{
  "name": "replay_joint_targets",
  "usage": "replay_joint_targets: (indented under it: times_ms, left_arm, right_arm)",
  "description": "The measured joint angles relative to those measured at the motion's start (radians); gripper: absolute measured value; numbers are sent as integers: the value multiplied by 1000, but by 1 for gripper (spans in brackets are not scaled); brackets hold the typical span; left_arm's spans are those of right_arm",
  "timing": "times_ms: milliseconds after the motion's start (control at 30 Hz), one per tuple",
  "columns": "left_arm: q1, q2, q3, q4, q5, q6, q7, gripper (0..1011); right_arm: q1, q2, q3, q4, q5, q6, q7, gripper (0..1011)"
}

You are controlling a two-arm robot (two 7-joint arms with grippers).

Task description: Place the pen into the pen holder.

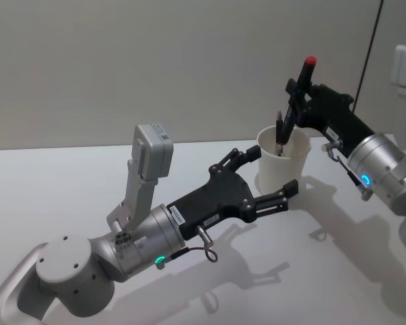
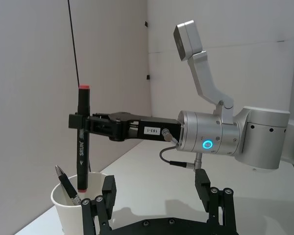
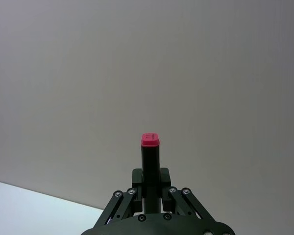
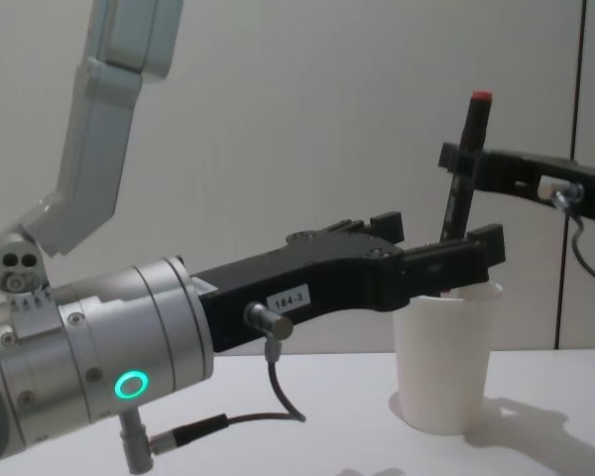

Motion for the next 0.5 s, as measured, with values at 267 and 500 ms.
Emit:
replay_joint_targets:
  times_ms: [267,500]
  left_arm:
    - [0,0,0,0,0,0,0,1001]
    - [0,0,0,0,0,0,0,1001]
  right_arm:
    - [-3,-5,-8,10,-16,15,0,217]
    - [-5,-7,-12,15,-23,22,-2,393]
